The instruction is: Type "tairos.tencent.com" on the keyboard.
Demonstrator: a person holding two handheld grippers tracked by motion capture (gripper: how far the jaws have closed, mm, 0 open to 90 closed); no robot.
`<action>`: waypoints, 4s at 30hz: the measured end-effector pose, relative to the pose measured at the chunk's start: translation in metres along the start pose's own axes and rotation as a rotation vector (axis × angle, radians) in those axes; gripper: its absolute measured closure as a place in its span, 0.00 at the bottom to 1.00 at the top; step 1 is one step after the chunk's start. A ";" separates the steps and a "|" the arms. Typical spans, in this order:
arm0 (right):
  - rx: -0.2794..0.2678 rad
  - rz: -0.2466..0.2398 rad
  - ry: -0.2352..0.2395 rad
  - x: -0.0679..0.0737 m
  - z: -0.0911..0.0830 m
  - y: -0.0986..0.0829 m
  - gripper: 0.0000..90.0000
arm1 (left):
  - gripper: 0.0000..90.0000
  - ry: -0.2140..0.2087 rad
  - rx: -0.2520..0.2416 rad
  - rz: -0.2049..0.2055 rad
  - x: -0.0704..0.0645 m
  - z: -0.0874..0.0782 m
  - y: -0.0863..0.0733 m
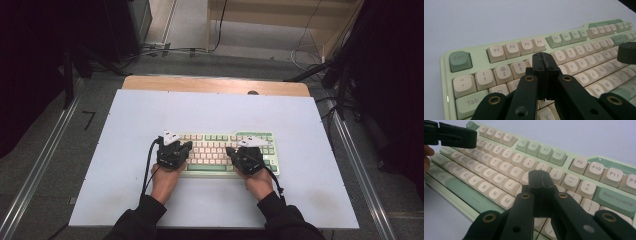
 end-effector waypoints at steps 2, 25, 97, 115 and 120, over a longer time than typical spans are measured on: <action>0.000 -0.001 0.000 0.000 0.000 0.000 0.97 | 1.00 0.001 -0.001 0.000 0.000 0.000 -0.001; 0.002 0.000 0.002 0.001 0.000 0.000 0.97 | 1.00 0.013 0.022 -0.002 0.004 0.005 -0.005; 0.004 -0.028 0.029 0.017 0.006 0.002 0.97 | 1.00 0.009 0.001 -0.002 0.003 -0.002 -0.003; 0.018 -0.047 0.050 0.028 0.011 0.000 0.97 | 1.00 0.013 -0.006 -0.006 0.004 -0.003 -0.002; 0.023 -0.057 0.056 0.032 0.013 -0.002 0.97 | 1.00 0.014 -0.006 -0.005 0.004 -0.003 -0.002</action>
Point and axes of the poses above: each handheld gripper's, and its own axes: z roughly forward along the jaws, y roughly out of its top, x roughly to its left, the point moved 8 cm from there along z, roughly forward along the jaws, and after that the axes turned 3 degrees about -y, right-handed, at the moved point
